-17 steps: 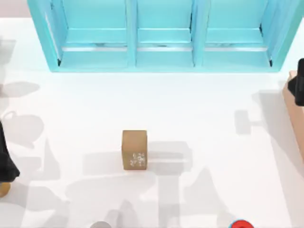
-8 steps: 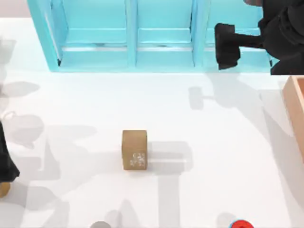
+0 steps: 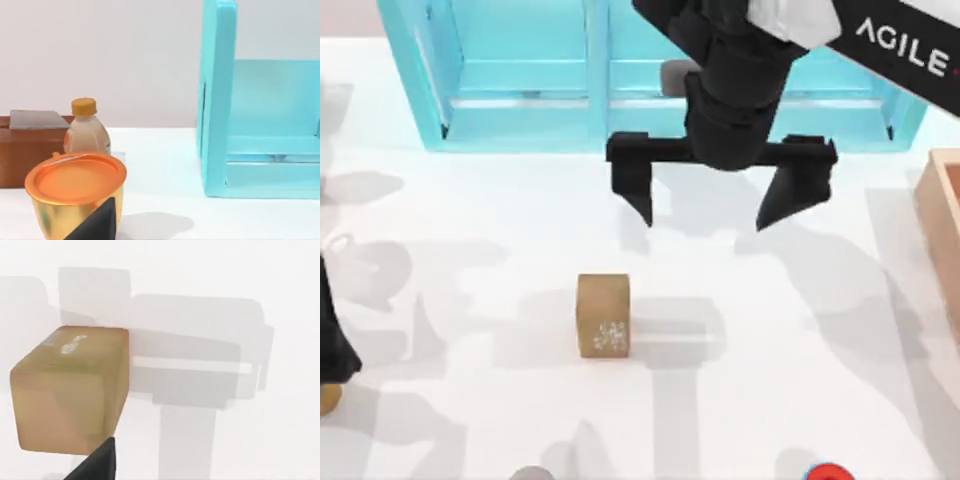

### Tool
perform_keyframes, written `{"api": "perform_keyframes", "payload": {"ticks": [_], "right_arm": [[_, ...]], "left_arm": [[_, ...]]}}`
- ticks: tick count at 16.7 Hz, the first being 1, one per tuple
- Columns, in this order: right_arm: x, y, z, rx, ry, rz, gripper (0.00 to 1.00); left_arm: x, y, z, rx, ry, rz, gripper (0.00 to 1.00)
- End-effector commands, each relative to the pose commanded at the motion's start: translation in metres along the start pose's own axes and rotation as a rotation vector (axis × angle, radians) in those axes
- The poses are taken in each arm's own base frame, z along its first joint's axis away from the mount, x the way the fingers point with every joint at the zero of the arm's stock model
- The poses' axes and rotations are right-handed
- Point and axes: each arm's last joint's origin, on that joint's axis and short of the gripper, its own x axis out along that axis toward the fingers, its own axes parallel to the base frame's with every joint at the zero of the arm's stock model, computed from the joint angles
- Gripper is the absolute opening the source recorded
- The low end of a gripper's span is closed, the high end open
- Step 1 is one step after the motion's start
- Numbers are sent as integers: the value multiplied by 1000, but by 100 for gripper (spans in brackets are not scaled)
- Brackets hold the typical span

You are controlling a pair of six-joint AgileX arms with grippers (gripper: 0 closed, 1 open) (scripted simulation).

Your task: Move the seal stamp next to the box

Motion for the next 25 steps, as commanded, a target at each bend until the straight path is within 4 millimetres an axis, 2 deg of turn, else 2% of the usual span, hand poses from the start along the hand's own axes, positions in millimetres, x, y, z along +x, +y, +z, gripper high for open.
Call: {"api": "perform_keyframes", "payload": {"ticks": [4, 7, 10, 19, 22, 25], "right_arm": [[27, 49, -4, 30, 75, -62, 100], [34, 76, -14, 37, 67, -87, 100], [30, 92, -23, 36, 26, -89, 100], [28, 95, -24, 36, 1, -81, 100], [46, 97, -22, 33, -6, -75, 100], [82, 94, -22, 34, 7, -89, 100]], "left_arm": [[0, 0, 0, 0, 0, 0, 100], [0, 0, 0, 0, 0, 0, 100], [0, 0, 0, 0, 0, 0, 100], [0, 0, 0, 0, 0, 0, 100], [0, 0, 0, 0, 0, 0, 100], [0, 0, 0, 0, 0, 0, 100]]}}
